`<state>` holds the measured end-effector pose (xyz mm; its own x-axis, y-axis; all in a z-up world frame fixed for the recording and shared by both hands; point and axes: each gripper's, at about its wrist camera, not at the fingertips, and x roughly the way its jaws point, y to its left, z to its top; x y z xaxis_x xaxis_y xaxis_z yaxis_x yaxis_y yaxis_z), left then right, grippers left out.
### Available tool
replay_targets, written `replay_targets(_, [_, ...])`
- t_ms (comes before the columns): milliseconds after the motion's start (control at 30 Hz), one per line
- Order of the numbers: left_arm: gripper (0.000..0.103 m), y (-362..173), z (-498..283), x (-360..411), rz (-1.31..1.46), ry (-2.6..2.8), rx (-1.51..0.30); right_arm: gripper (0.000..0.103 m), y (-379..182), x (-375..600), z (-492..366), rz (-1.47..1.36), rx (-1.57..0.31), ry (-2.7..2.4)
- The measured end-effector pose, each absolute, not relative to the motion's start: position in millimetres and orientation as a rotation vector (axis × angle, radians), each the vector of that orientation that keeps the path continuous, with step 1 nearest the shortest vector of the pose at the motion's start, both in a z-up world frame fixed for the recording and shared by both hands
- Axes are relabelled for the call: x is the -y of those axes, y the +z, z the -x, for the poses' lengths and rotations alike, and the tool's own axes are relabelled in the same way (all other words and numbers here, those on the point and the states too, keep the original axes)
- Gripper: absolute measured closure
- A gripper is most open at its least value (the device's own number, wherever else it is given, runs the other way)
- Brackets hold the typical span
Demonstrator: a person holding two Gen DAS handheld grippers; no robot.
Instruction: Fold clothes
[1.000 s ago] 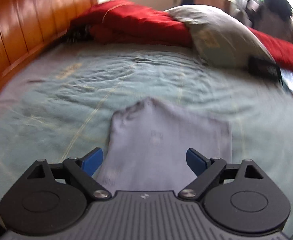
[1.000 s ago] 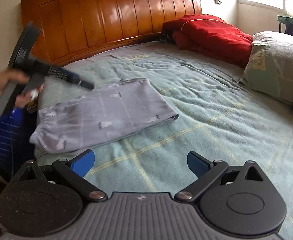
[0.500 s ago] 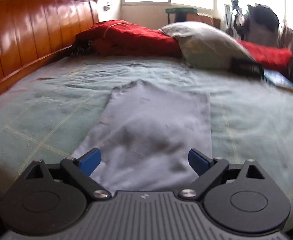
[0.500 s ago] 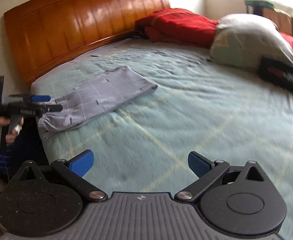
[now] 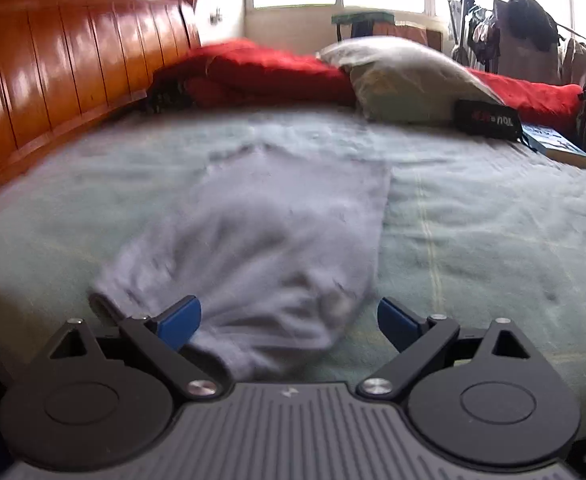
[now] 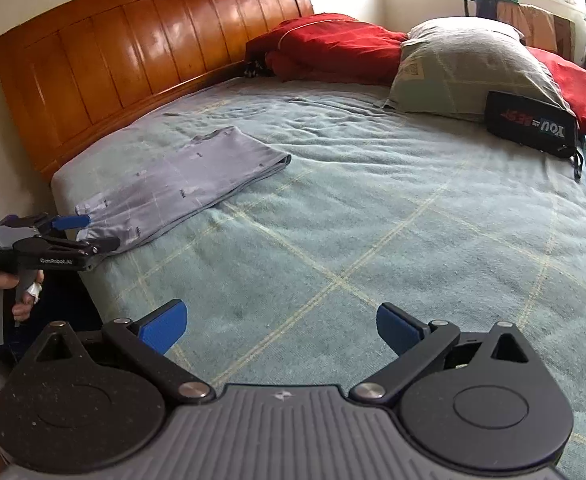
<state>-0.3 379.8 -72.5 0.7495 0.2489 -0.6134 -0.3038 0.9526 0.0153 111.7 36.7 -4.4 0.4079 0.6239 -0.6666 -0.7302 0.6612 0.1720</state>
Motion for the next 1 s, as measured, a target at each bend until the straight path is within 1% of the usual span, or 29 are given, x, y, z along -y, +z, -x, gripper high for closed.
replay_targets(67, [0.008,-78.2,3.5,-379.1,0.106,0.322,-0.678,0.000,-5.7,-37.4,-110.4,0.163,-0.772,0.861])
replay_targets(267, [0.007,-53.4,3.5,-380.5,0.136,0.362,-0.637,0.000,-8.7,-43.2,-103.2,0.179,-0.793,0.910])
replay_targets(433, [0.007,-58.8,-21.5,-407.0,0.124,0.476,-0.669,0.000,-11.3,-47.2,-96.5,0.192,-0.802,0.935])
replay_targets(600, [0.007,-73.5,-32.4,-442.0,0.263,0.509,-0.711,0.000,-11.9,-47.8,-95.3,0.195,-0.810,0.939])
replay_targets(667, [0.007,-64.0,-32.6,-430.2,0.229,0.515,-0.726,0.000,-13.1,-48.4,-96.8,0.197,-0.818,0.938])
replay_targets(833, [0.006,-41.3,-39.0,-405.4,0.193,0.413,-0.681,0.000,-17.2,-50.5,-101.2,0.174,-0.838,0.938])
replay_targets(900, [0.006,-38.4,-53.6,-406.4,0.183,0.414,-0.681,0.000,-18.4,-51.3,-101.8,0.170,-0.844,0.939])
replay_targets(1000, [0.006,-48.4,-83.2,-417.9,0.199,0.456,-0.721,0.000,-18.6,-51.9,-101.4,0.183,-0.836,0.934])
